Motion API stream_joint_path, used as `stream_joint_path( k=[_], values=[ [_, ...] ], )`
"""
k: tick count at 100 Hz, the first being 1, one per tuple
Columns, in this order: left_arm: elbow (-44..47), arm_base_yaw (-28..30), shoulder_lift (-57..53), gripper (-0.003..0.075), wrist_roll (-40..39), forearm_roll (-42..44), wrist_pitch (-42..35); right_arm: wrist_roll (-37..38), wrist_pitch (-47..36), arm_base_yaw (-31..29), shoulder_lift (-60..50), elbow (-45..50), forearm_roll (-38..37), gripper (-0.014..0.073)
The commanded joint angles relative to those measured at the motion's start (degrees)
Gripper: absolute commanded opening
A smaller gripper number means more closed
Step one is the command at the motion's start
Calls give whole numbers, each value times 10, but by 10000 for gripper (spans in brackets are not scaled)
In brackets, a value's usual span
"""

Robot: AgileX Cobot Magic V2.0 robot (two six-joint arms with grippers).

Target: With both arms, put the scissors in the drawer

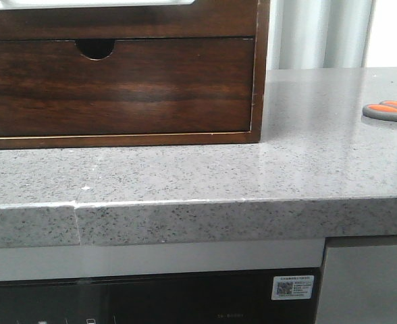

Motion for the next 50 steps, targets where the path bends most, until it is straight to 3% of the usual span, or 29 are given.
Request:
stream_joint_path(
  k=[1, 20, 33, 50],
  values=[
    [9, -5, -19, 3, -5, 47, -60, -4, -14, -2, -12, 7, 2, -106],
    [9, -5, -19, 3, -6, 28, -69, -4, -16, -2, -12, 7, -7, -106],
    [9, -5, -19, 3, -6, -46, -71, -4, -38, -2, -12, 7, -17, -106],
    [9, -5, -19, 3, -6, -49, -73, -4, -78, -2, -12, 7, -17, -106]
  ],
)
